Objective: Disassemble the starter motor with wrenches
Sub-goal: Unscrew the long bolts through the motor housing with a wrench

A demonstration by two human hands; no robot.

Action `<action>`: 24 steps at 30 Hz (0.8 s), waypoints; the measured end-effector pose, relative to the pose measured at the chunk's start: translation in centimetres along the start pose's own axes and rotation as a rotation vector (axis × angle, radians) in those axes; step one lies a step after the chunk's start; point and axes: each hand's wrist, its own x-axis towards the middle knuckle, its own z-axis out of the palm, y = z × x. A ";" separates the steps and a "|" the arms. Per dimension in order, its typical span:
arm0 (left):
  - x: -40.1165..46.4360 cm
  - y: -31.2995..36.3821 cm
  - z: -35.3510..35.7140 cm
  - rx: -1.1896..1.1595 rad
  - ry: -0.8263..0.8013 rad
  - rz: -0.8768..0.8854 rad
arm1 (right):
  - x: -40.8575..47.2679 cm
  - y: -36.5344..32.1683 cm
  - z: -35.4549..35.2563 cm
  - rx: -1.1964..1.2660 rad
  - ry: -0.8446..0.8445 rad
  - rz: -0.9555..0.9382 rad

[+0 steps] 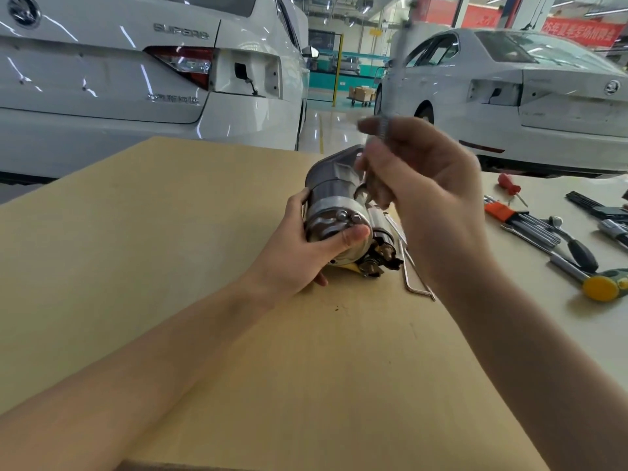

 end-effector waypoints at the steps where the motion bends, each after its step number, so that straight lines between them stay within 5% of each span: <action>1: 0.0 0.1 0.0 -0.003 -0.009 -0.001 | -0.3 0.2 -0.5 0.093 0.046 0.060; 6: -0.1 0.2 0.0 -0.003 -0.016 0.013 | -2.0 2.2 -1.9 0.459 0.229 0.400; 24: -0.1 0.1 0.0 -0.005 -0.013 0.027 | -2.6 3.1 -1.8 0.495 0.271 0.416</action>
